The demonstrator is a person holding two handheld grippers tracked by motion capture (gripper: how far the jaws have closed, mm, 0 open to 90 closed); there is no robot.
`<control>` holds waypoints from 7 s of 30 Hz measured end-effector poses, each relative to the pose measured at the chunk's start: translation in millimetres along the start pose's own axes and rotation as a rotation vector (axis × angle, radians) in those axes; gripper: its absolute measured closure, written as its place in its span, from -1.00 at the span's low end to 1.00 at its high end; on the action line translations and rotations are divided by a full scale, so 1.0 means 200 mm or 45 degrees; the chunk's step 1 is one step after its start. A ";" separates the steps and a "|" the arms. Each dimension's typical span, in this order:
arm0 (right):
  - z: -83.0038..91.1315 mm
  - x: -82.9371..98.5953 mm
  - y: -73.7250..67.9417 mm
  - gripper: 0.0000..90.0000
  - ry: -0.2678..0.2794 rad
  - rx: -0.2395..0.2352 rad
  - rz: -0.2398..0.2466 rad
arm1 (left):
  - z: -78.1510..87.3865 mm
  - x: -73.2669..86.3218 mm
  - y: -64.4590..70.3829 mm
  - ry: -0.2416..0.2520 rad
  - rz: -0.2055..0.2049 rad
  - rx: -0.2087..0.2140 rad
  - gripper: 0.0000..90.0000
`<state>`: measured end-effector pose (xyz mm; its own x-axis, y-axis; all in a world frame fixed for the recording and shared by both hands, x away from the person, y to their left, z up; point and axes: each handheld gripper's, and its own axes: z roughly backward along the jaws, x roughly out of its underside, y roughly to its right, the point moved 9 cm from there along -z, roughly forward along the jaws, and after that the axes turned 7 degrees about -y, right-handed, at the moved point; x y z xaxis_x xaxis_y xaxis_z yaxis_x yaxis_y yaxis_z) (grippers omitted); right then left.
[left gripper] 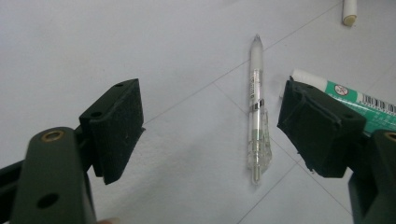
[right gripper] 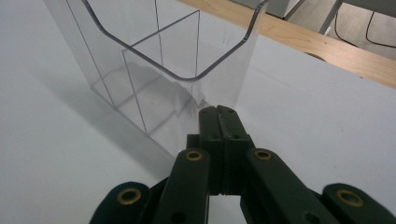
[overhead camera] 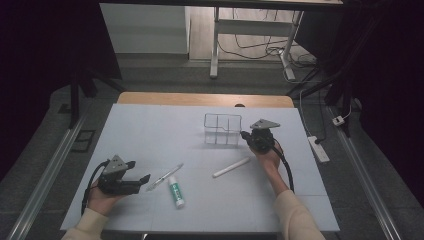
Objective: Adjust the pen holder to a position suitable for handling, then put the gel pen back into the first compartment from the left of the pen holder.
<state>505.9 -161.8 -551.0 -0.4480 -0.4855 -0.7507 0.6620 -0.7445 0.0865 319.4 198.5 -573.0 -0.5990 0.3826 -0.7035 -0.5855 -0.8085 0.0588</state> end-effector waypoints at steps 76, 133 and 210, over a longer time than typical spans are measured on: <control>-0.27 -0.21 -0.14 0.97 -0.045 -0.002 0.047 | 0.01 0.02 -0.02 -0.004 -0.005 0.007 -0.50; 0.43 0.26 -0.13 0.09 0.052 -0.138 0.057 | -0.01 0.01 -0.01 -0.021 -0.004 0.001 -0.49; 0.59 0.55 -0.11 -0.08 -0.024 -0.111 0.093 | -0.31 -0.33 0.14 -0.398 -0.178 0.142 -0.35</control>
<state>371.8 -253.0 -558.3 -0.4072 -0.5460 -0.7321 0.7424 -0.6648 0.0828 376.6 122.0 -568.9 -0.6368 0.6183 -0.4606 -0.7194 -0.6914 0.0664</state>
